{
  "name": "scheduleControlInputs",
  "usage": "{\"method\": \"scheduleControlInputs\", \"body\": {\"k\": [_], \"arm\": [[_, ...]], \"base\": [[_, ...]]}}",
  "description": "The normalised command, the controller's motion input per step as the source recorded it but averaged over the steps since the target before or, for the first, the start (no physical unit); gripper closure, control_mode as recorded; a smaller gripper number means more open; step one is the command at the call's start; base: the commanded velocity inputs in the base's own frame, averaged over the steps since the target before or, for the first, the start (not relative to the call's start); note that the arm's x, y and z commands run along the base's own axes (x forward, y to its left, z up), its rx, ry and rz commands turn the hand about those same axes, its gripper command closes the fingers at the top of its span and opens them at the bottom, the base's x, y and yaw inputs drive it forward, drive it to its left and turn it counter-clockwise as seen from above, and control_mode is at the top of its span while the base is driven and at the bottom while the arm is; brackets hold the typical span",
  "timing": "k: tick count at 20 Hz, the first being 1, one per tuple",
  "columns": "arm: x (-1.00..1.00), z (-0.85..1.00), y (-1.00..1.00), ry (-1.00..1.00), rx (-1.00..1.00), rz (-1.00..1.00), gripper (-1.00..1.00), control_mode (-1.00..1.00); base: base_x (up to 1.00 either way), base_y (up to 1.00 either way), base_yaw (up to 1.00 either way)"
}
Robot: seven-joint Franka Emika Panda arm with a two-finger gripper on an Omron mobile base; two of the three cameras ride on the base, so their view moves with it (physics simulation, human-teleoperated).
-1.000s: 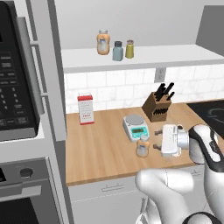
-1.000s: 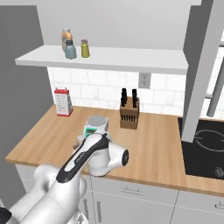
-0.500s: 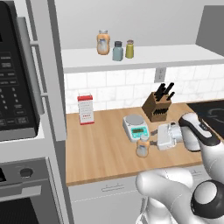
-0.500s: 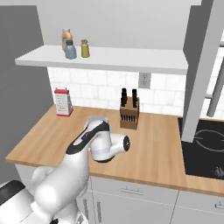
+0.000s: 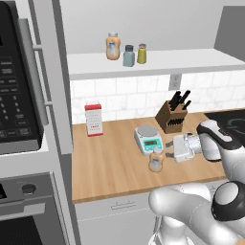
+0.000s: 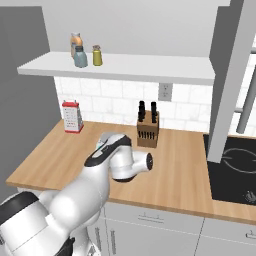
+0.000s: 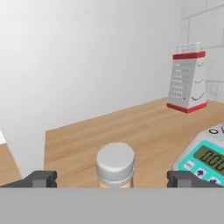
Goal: Put the shaker and condiment bottle from the counter next to their counterparts in the cabinet.
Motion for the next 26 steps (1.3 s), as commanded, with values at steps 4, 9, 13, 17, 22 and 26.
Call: {"method": "scheduleControlInputs", "body": {"k": [4,9,13,17,22,26], "arm": [[0.0,-0.2,0.04,0.0,0.0,0.0,-1.0,-1.0],[-0.06,-0.13,0.16,0.0,0.02,-0.01,-1.0,-1.0],[-0.15,-0.08,0.24,0.0,0.01,-0.03,-1.0,-1.0],[-0.09,-0.07,0.24,0.01,0.01,-0.03,-1.0,-1.0],[-0.01,-0.06,0.15,0.0,0.03,-0.05,-1.0,-1.0],[0.0,-0.04,0.0,0.0,0.04,-0.15,-1.0,-1.0]], "base": [[0.0,0.0,0.0],[0.0,0.0,0.0],[0.0,0.0,0.0],[0.0,0.0,0.0],[0.0,0.0,0.0],[0.0,0.0,0.0]]}}
